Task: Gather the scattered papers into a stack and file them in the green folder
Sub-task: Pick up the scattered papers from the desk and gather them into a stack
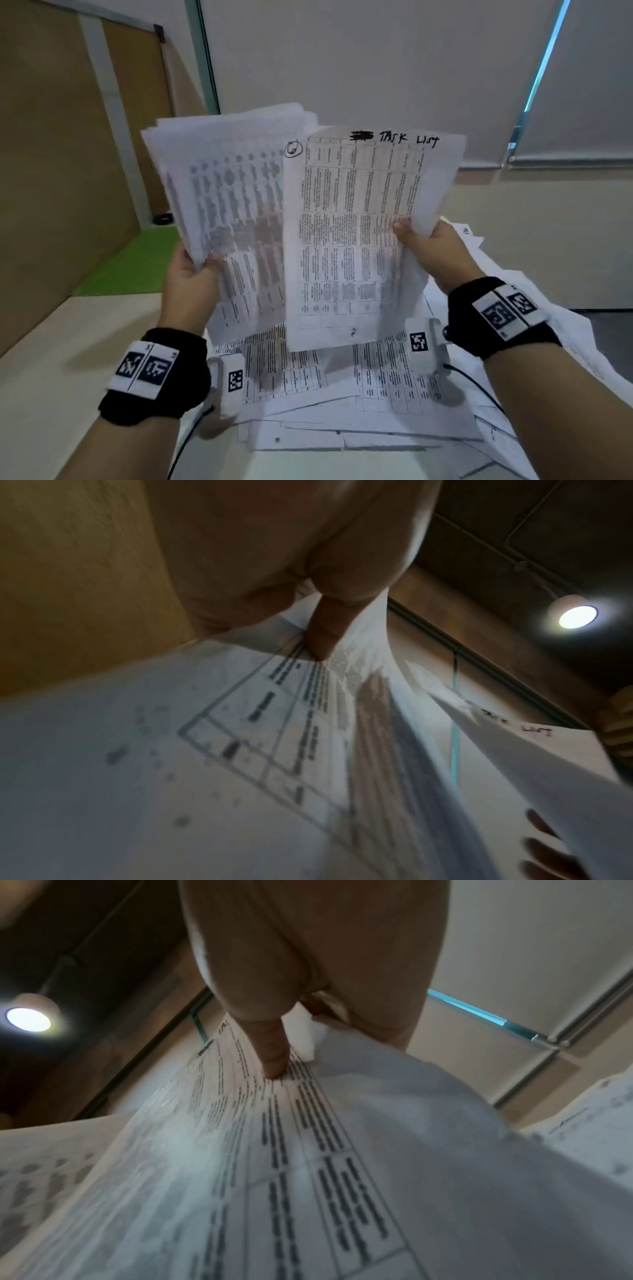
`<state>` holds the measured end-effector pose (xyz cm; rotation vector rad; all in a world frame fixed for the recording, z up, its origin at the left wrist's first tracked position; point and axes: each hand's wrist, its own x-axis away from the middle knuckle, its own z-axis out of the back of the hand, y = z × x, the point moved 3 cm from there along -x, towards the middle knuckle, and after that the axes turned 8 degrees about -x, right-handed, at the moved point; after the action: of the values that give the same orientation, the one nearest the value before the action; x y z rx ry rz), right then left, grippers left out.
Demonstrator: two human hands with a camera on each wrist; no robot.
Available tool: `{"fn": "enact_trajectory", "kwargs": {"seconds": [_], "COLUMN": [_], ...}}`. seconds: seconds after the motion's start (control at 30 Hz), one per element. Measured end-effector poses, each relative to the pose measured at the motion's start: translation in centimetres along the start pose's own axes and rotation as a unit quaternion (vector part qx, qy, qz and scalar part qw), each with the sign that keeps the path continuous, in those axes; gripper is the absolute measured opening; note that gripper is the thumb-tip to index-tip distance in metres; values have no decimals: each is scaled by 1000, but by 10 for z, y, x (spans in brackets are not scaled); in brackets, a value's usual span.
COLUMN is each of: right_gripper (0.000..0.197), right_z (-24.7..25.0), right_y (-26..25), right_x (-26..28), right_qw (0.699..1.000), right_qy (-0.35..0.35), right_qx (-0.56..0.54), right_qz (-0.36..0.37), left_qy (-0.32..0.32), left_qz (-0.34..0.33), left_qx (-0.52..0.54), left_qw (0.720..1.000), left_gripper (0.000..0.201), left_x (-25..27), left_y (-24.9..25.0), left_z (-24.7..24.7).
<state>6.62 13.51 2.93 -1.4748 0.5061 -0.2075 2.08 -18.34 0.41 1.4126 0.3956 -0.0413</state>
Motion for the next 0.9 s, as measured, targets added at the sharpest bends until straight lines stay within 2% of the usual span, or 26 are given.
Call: {"fn": "enact_trajectory", "kwargs": {"seconds": [0.1, 0.17, 0.27, 0.4, 0.47, 0.63, 0.73, 0.9], "right_gripper": [37, 47, 37, 48, 51, 53, 43, 29], "right_z": [-19, -28, -35, -43, -45, -52, -53, -55], "right_y": [1, 2, 3, -1, -2, 15, 25, 28], "right_x": [6, 10, 15, 24, 26, 39, 41, 40], "right_qw": [999, 998, 998, 995, 995, 997, 997, 996], "right_qy": [-36, -54, -41, 15, 14, -74, -73, -75], "right_qx": [-5, -10, -30, -48, -45, 22, 30, 45], "right_qz": [0, 10, 26, 83, 93, 18, -5, -22], "left_qy": [-70, -98, -122, -143, -132, -152, -174, -168], "left_qz": [14, 19, 13, -13, -23, 15, 26, -2], "left_qx": [38, 63, 67, 34, 13, -65, -119, -197], "left_qw": [997, 993, 990, 989, 991, 986, 977, 966], "left_gripper": [35, 30, 26, 52, 54, 54, 44, 45], "left_x": [11, 19, 26, 30, 28, 26, 25, 17], "left_y": [6, 11, 18, 20, 17, -3, -12, -12], "left_z": [-15, -21, -26, -29, -27, -23, -21, -23]}}
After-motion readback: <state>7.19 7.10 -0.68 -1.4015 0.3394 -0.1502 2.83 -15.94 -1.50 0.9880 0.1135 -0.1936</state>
